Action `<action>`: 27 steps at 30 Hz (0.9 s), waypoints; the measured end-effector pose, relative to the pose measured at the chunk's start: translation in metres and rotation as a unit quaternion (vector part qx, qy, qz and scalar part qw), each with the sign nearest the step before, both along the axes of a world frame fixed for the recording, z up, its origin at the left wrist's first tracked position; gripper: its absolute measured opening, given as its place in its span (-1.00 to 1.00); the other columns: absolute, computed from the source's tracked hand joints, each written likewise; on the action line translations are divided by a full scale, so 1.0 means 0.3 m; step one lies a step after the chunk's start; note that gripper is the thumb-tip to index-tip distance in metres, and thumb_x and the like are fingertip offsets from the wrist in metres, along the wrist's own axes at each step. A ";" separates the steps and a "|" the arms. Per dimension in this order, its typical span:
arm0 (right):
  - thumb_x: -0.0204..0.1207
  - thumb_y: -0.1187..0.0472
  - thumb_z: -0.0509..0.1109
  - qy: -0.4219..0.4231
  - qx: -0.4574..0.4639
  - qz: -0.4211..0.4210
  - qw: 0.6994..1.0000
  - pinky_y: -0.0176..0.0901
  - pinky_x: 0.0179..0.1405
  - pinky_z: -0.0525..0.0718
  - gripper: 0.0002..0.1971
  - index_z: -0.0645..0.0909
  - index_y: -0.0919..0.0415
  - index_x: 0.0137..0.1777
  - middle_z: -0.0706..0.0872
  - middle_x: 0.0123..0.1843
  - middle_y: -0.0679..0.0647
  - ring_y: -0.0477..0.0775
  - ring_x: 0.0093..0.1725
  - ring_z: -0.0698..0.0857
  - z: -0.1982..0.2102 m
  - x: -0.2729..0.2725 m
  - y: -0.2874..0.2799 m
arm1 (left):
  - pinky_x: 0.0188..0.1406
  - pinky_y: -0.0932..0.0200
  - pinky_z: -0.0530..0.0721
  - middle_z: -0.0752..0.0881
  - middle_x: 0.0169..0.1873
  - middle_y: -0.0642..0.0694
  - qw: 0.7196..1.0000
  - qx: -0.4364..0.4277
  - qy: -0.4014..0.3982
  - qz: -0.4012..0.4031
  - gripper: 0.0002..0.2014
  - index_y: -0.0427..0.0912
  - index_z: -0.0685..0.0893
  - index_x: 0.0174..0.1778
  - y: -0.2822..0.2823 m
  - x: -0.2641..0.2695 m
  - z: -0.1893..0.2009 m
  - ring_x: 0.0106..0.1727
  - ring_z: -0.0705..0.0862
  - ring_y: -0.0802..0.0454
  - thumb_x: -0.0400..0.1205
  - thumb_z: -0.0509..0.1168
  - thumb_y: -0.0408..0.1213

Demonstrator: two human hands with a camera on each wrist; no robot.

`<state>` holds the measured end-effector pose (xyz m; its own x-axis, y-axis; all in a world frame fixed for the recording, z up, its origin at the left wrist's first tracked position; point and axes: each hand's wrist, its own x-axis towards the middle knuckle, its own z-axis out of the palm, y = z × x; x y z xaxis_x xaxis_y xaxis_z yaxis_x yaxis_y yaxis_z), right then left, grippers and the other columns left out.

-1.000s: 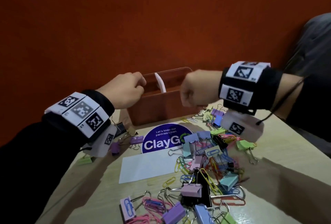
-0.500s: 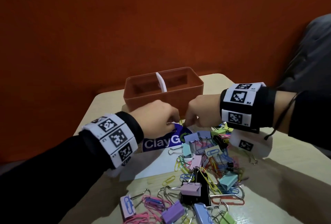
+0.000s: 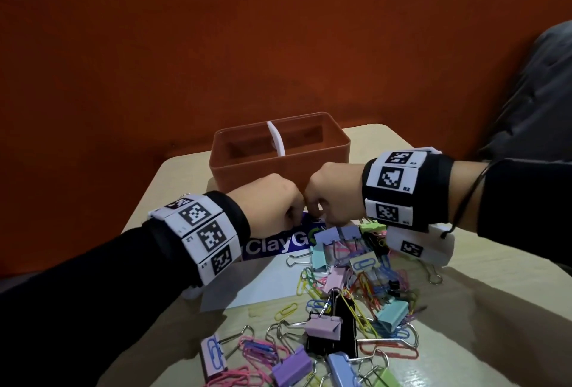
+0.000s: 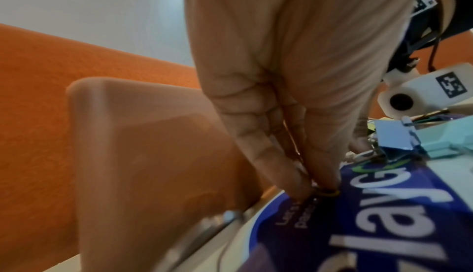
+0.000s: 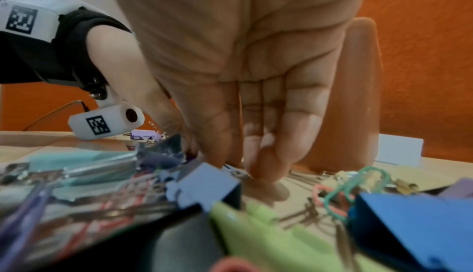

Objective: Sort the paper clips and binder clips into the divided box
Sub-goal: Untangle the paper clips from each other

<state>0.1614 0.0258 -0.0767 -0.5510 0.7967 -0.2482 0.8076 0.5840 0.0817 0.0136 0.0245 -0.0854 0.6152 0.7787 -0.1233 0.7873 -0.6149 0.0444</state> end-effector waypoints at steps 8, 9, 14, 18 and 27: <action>0.32 0.35 0.46 -0.009 0.002 0.031 0.999 -0.19 -0.13 0.68 -0.72 0.74 0.08 0.02 0.55 -0.39 -0.16 -0.04 -0.21 0.59 0.002 0.008 -0.017 | -0.04 0.14 0.69 0.77 -0.12 0.05 1.000 -0.020 -0.018 0.012 -0.88 -0.06 0.80 -0.04 0.009 -0.007 -0.006 -0.06 0.70 0.09 0.53 0.46 -0.24; 0.33 0.36 0.46 -0.014 0.001 0.034 0.999 -0.21 -0.13 0.66 -0.77 0.75 0.12 -0.03 0.57 -0.36 -0.15 -0.04 -0.21 0.59 0.001 0.003 -0.016 | -0.09 0.16 0.69 0.75 -0.18 0.07 0.999 -0.023 -0.020 0.016 -0.91 -0.07 0.79 -0.08 0.010 -0.003 -0.004 -0.10 0.70 0.09 0.52 0.46 -0.24; 0.31 0.44 0.44 -0.045 -0.025 0.031 0.998 -0.18 -0.21 0.59 -0.83 0.70 0.14 -0.23 0.67 -0.32 -0.05 0.04 -0.21 0.61 -0.012 -0.022 -0.008 | -0.35 0.27 0.52 0.60 -0.36 0.14 0.997 -0.054 -0.030 0.055 -0.85 -0.03 0.69 -0.11 0.006 0.004 -0.006 -0.28 0.61 0.12 0.45 0.44 -0.31; 0.33 0.38 0.41 -0.045 -0.052 -0.007 0.998 -0.10 -0.24 0.66 -0.87 0.76 0.21 -0.21 0.79 -0.22 0.06 0.07 -0.26 0.65 -0.028 -0.022 0.005 | -0.35 0.24 0.58 0.68 -0.33 0.04 0.994 -0.078 -0.019 0.071 -0.92 -0.09 0.69 -0.24 -0.004 0.004 -0.006 -0.26 0.65 0.06 0.43 0.43 -0.34; 0.40 0.40 0.38 -0.021 -0.018 0.004 1.000 -0.13 -0.11 0.65 -0.76 0.71 0.20 0.04 0.77 0.00 0.08 0.14 0.00 0.71 -0.033 -0.036 -0.026 | -0.38 0.19 0.60 0.72 -0.25 -0.06 0.993 -0.070 0.034 0.086 -0.80 -0.16 0.69 -0.13 -0.012 0.011 -0.006 -0.23 0.68 -0.02 0.41 0.48 -0.19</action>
<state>0.1505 0.0181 -0.0866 -0.5466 0.7821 -0.2993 0.7988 0.5942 0.0940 0.0170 0.0209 -0.0874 0.4605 0.8440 -0.2749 0.8845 -0.4623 0.0623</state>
